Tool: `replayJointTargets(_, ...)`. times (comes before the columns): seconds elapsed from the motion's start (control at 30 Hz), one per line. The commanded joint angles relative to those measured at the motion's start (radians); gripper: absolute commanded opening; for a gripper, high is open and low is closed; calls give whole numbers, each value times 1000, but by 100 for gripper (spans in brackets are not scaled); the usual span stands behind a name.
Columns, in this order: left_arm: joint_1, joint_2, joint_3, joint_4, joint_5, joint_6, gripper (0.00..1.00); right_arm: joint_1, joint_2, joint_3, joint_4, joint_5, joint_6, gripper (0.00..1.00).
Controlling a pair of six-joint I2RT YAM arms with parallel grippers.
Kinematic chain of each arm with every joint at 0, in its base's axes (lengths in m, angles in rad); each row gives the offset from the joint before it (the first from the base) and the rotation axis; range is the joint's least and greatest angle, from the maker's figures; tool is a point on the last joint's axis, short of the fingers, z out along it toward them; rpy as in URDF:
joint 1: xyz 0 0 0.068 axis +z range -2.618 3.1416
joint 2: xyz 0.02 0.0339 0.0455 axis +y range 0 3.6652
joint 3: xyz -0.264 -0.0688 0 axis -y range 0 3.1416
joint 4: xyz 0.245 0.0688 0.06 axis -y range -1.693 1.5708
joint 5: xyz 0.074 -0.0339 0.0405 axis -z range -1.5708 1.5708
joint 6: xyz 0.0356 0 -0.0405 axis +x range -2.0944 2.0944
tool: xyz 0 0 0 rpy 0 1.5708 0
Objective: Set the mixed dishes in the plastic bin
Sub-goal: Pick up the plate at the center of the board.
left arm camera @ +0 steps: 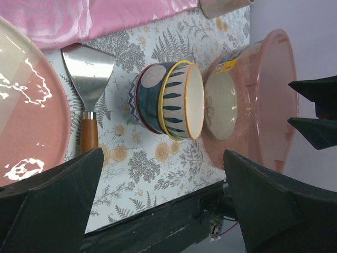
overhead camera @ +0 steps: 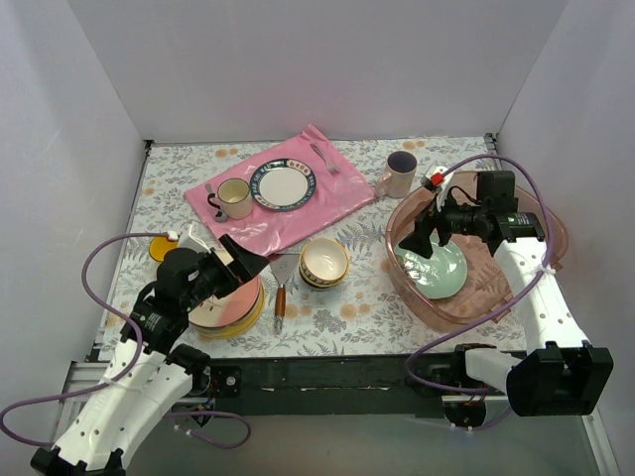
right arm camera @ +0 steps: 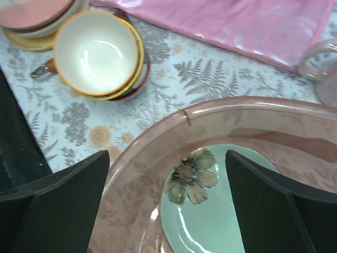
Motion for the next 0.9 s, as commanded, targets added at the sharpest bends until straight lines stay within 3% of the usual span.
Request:
replayJointTargets(0.0,3,54,37,-42,50,-23,98,25,-40,-33,75,-147,40,98)
replayJointTargets(0.27,4,129,89,-130,29,-23,98,25,-86,-121,153,-259,48,99)
replayJointTargets(0.6,4,23,65,-203,-20,-101,98,24,-128,-216,233,-304,60,99)
replayJointTargets(0.87,4,31,92,-337,-20,-106,98,24,-139,-262,259,-318,45,99)
